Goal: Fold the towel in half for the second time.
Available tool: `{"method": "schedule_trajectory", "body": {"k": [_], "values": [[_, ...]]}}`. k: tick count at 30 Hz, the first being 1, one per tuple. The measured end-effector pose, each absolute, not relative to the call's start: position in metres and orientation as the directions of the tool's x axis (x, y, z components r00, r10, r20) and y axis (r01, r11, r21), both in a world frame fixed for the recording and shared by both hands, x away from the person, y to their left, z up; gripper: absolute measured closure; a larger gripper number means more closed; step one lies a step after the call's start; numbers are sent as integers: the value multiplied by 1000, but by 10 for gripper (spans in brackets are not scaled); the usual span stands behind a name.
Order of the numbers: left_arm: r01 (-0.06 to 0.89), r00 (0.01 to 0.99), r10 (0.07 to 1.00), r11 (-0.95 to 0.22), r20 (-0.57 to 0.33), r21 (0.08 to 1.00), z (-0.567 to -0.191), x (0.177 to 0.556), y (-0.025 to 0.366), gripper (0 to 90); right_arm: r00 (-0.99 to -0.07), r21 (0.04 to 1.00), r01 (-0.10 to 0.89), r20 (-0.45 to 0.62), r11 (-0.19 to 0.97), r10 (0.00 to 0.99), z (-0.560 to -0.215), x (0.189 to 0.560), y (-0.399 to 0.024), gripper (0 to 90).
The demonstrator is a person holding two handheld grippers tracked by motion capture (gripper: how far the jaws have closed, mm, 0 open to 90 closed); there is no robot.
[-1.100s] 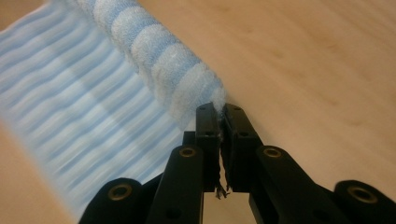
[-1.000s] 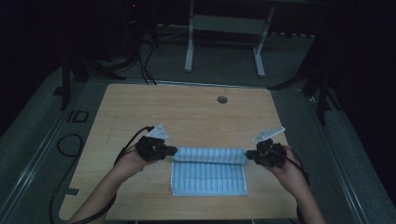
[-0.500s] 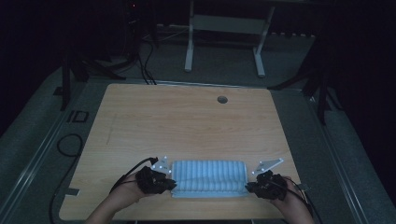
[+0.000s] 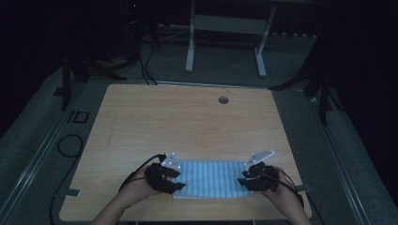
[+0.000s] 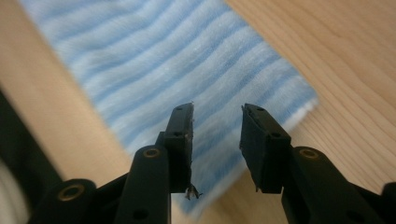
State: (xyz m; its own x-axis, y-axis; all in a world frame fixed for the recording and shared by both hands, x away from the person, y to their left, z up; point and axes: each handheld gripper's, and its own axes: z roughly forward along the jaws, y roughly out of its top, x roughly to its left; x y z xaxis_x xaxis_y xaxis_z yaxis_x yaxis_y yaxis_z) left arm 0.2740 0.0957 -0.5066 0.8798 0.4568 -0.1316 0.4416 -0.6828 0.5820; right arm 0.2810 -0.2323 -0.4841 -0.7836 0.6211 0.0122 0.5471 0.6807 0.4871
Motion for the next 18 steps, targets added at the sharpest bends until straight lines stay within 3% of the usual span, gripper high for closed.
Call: {"method": "schedule_trajectory", "body": {"k": [2,6,18], "values": [[448,879,455,-692,-140,566,-516,276,91,512,-788,465,556,31,689,614,-495,286,-227,604],[462,875,460,-707,-148,536,-531,279,91,422,-790,413,563,14,716,613,-516,291,-223,539],[477,863,489,-701,-130,530,-531,303,98,432,-805,372,552,4,746,593,-519,325,-211,534]]}}
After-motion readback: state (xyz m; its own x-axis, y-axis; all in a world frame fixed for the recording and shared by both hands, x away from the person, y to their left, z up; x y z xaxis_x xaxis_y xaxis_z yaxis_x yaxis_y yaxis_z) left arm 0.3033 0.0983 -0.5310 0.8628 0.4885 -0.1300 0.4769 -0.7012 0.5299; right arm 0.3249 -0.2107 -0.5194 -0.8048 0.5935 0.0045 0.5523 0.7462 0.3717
